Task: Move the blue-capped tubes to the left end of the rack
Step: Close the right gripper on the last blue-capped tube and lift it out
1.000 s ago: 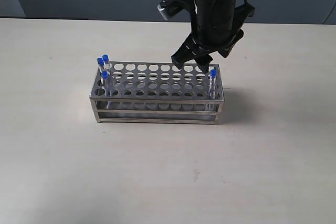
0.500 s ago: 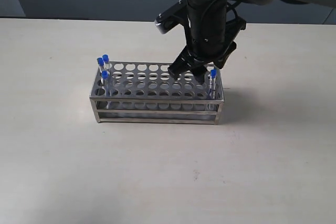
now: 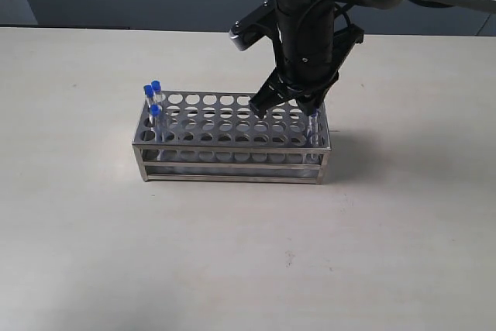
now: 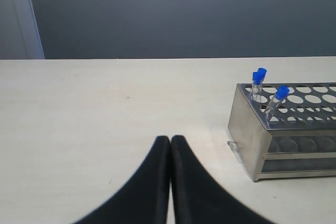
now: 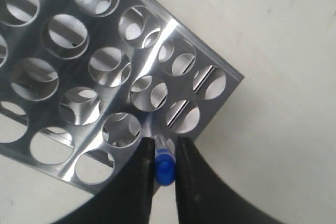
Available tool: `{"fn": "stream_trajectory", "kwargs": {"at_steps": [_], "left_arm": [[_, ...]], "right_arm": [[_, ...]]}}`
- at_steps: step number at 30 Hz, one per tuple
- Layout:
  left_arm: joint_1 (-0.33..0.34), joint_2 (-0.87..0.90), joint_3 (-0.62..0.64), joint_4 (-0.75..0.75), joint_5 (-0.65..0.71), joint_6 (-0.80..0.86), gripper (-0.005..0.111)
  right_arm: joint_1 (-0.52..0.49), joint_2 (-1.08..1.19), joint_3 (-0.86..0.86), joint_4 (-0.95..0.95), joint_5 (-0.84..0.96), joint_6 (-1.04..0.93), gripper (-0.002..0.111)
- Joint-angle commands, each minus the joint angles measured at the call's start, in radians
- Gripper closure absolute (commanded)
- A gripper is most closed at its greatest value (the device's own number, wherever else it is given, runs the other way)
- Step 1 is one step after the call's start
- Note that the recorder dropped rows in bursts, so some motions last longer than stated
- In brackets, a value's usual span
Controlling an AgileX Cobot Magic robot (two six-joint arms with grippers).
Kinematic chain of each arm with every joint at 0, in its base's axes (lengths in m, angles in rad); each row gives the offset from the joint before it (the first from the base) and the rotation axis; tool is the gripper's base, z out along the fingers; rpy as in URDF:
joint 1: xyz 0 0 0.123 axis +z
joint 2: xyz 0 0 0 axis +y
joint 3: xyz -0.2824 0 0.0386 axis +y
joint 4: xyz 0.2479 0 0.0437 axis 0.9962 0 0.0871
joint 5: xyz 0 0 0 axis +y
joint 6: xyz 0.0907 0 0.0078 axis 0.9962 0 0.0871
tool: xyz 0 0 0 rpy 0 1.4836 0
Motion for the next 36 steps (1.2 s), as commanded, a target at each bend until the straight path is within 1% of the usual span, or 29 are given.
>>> {"fn": "stream_trajectory", "kwargs": {"at_steps": [1, 24, 36], "left_arm": [[-0.005, 0.006, -0.005, 0.002, -0.005, -0.001, 0.106], [-0.005, 0.006, -0.005, 0.002, -0.005, -0.001, 0.106], [-0.005, 0.006, -0.005, 0.002, -0.005, -0.001, 0.106]], "right_arm": [[-0.006, -0.004, 0.005, -0.013, 0.006, 0.001, 0.108], [-0.006, -0.201, 0.005, -0.039, 0.006, 0.001, 0.108], [-0.006, -0.23, 0.005, -0.046, 0.005, 0.001, 0.108]]}}
